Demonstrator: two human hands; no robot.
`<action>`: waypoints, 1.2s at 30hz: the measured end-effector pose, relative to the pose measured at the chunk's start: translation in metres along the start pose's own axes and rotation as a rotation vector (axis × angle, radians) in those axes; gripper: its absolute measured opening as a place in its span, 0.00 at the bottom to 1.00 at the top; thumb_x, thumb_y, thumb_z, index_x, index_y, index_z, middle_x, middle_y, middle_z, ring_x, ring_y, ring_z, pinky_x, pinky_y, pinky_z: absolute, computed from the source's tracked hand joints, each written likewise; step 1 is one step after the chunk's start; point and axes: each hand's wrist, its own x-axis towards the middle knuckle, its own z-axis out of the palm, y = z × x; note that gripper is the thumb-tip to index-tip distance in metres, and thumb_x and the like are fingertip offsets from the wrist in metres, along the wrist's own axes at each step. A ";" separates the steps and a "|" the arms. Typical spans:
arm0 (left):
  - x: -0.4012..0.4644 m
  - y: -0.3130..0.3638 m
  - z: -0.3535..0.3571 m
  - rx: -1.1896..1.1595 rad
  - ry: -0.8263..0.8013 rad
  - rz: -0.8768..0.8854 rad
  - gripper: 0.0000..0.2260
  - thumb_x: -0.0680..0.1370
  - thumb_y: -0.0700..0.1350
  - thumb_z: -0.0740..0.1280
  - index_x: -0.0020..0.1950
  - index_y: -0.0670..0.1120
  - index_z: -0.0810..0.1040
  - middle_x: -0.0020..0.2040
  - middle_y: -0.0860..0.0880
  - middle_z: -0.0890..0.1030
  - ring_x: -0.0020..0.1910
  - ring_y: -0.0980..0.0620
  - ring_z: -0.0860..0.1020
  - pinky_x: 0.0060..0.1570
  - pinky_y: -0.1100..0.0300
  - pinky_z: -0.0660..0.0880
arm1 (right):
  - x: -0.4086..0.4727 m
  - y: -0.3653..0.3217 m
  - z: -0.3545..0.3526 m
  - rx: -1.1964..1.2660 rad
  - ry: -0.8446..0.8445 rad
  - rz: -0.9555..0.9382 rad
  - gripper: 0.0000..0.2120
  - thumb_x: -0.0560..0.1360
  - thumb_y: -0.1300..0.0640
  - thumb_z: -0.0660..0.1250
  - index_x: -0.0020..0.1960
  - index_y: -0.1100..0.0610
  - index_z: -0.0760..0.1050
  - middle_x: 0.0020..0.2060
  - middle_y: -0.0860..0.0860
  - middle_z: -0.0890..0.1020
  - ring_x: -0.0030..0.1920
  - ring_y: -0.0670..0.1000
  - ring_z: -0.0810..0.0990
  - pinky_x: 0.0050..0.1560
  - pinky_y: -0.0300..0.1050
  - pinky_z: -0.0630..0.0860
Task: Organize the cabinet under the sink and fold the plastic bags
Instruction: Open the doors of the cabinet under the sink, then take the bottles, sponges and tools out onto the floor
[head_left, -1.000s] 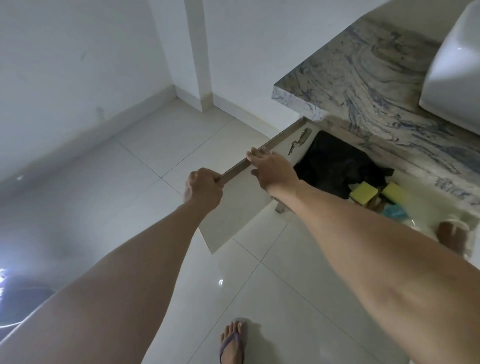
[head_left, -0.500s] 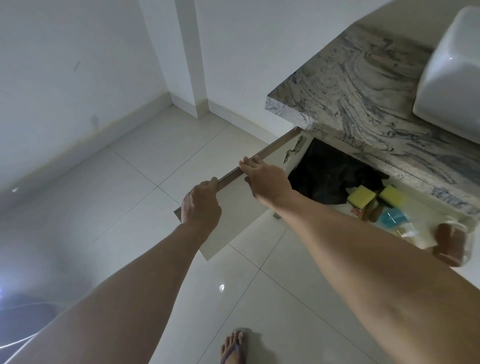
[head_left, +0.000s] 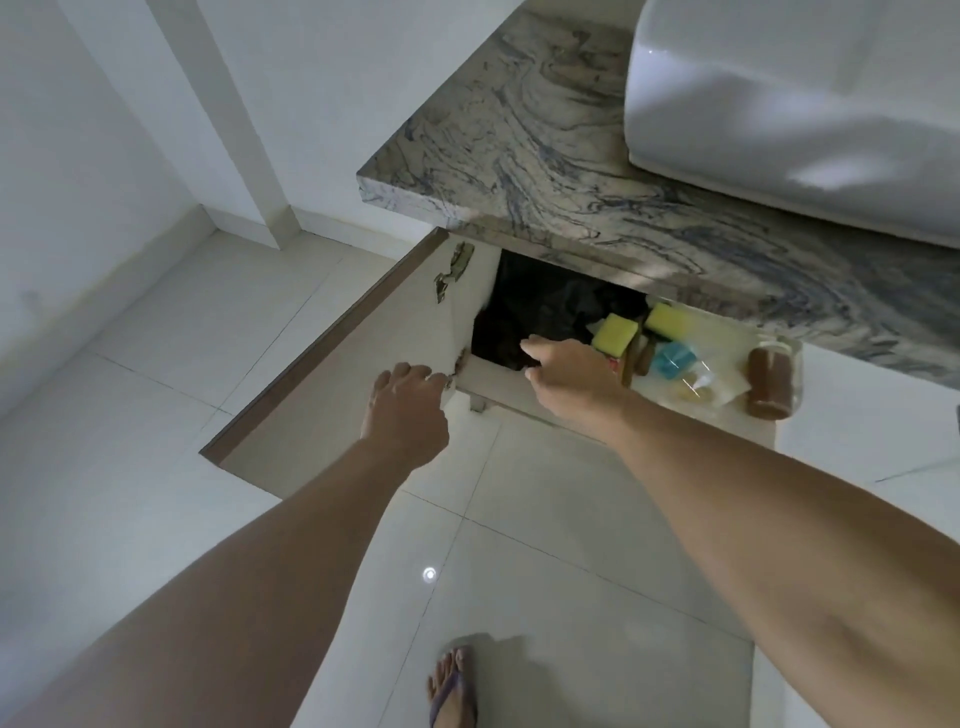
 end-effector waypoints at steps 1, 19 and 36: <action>0.006 0.011 0.003 0.011 -0.051 0.017 0.17 0.75 0.42 0.64 0.64 0.44 0.76 0.61 0.47 0.78 0.62 0.47 0.72 0.64 0.54 0.66 | -0.006 0.014 -0.001 -0.018 -0.001 0.017 0.21 0.81 0.56 0.57 0.74 0.54 0.67 0.70 0.52 0.73 0.67 0.56 0.74 0.64 0.49 0.73; 0.090 0.188 0.088 0.028 -0.439 0.256 0.24 0.80 0.48 0.62 0.75 0.47 0.62 0.71 0.47 0.68 0.70 0.46 0.65 0.69 0.53 0.64 | -0.090 0.253 0.042 0.030 0.016 0.456 0.18 0.76 0.54 0.62 0.64 0.57 0.76 0.56 0.58 0.81 0.56 0.60 0.79 0.58 0.50 0.77; 0.184 0.267 0.297 -0.016 -0.341 0.183 0.26 0.78 0.52 0.66 0.74 0.48 0.65 0.71 0.47 0.69 0.70 0.46 0.67 0.68 0.52 0.67 | -0.016 0.443 0.175 0.026 0.085 0.483 0.17 0.77 0.53 0.64 0.64 0.57 0.76 0.57 0.58 0.81 0.58 0.59 0.79 0.57 0.50 0.77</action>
